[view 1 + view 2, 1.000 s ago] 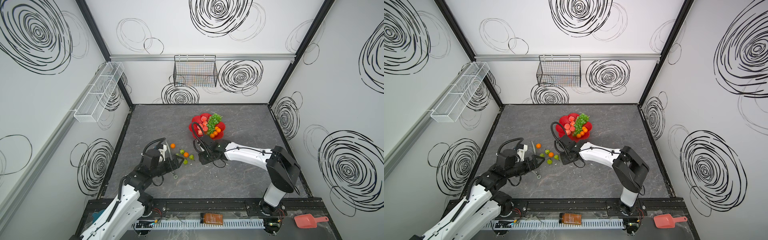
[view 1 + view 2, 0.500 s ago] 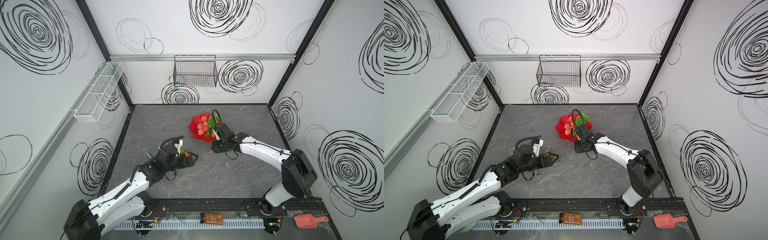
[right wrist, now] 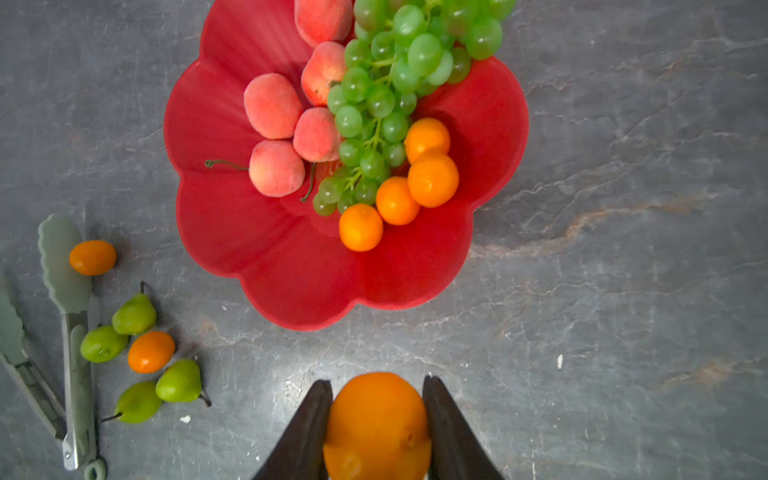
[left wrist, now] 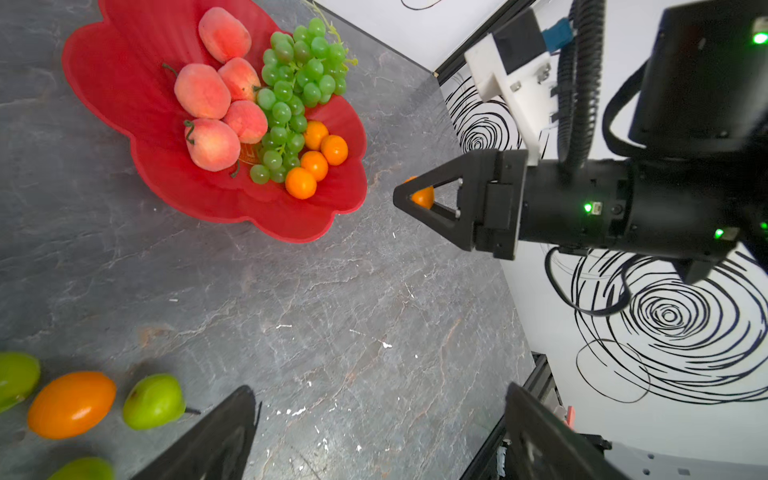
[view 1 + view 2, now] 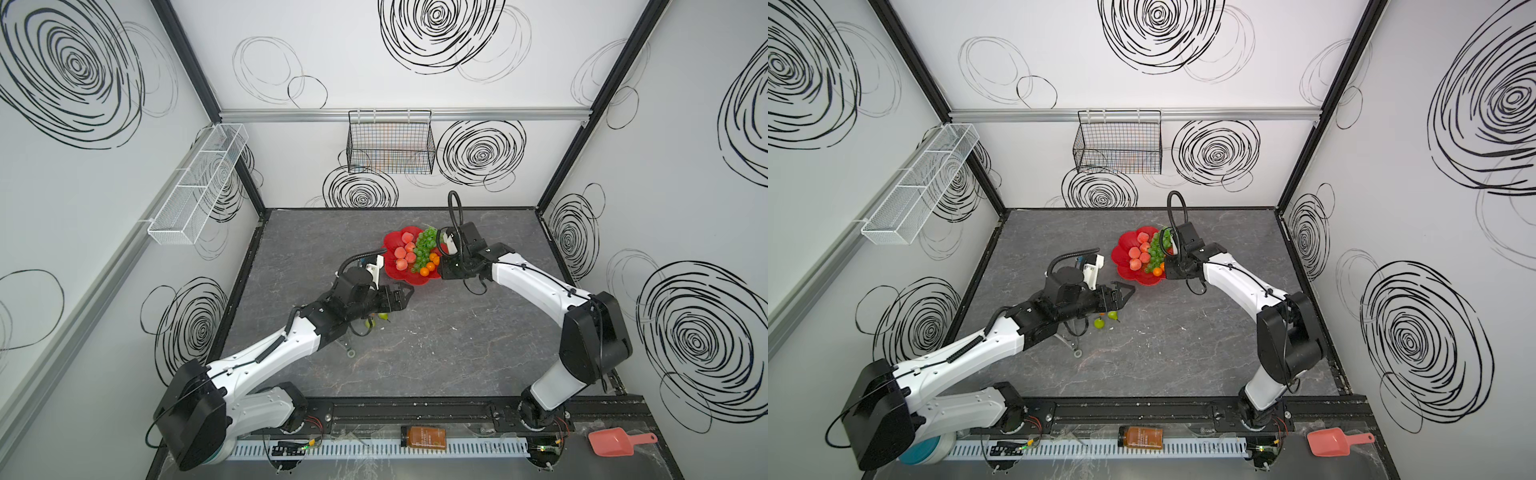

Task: Arrange fruit in a fruit bowl
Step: Place the fruit in the fruit bowl.

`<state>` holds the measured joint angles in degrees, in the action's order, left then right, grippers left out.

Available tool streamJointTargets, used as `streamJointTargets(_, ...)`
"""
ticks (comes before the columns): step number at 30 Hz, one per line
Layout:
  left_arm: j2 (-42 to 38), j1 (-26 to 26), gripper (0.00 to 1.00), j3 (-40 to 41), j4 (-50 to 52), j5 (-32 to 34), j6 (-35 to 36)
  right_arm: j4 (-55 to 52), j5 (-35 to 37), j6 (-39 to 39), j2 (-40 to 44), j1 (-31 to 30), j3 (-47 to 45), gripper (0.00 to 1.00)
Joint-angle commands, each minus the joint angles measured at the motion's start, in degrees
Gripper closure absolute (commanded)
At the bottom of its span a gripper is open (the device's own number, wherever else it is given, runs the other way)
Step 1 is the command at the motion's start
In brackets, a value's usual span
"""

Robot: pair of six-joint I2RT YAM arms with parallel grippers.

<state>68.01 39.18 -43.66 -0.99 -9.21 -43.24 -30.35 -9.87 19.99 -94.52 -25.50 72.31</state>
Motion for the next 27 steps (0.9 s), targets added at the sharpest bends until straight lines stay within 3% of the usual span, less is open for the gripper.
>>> streamJointTargets(1, 2.39, -0.81, 0.04, -3.31, -4.59, 0.89, 2.31, -2.39, -0.04, -2.63, -3.54, 1.25, 3.26, 0.64)
streamJointTargets(12, 10.46, -2.85, 0.04, -10.01, -1.97, 0.22, 2.02, -4.61, 1.87, -5.6, -14.18, 1.59, 13.24, 0.64)
streamJointTargets(20, 13.48, -8.02, 0.04, -6.19, -11.05, -10.86, 0.79, -4.86, 1.43, -5.67, -19.25, 0.98, 16.63, 0.64)
streamJointTargets(27, 13.74, -8.82, 0.04, -6.14, -10.52, -11.61, 2.37, -4.56, 1.09, -5.68, -21.49, 0.87, 17.09, 0.64)
